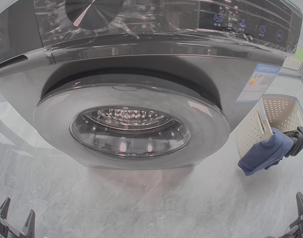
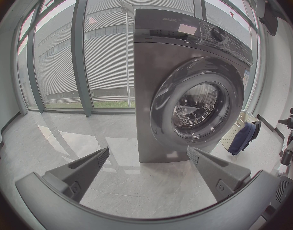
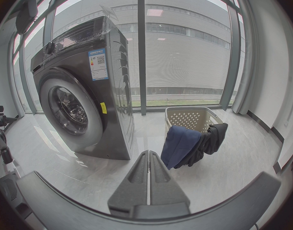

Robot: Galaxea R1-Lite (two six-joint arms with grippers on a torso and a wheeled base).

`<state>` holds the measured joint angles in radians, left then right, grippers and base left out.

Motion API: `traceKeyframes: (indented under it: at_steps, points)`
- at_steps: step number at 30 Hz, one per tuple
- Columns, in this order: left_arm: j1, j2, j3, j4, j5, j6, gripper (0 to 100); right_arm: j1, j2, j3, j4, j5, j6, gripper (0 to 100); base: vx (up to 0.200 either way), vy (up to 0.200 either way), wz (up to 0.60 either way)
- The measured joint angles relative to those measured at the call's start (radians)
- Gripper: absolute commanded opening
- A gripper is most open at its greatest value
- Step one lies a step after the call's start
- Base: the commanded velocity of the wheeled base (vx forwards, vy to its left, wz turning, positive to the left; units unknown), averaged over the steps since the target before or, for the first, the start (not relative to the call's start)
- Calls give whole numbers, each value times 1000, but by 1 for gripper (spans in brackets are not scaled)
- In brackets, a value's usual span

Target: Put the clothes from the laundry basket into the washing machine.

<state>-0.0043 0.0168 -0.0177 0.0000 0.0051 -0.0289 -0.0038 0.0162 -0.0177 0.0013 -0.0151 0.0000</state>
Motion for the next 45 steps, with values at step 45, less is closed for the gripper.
traceKeyframes:
  at_steps: [45]
  points:
    - [0, 0, 0, 0, -1, 0, 100, 0, 0, 0, -1, 2, -5, 0, 0, 27, 0]
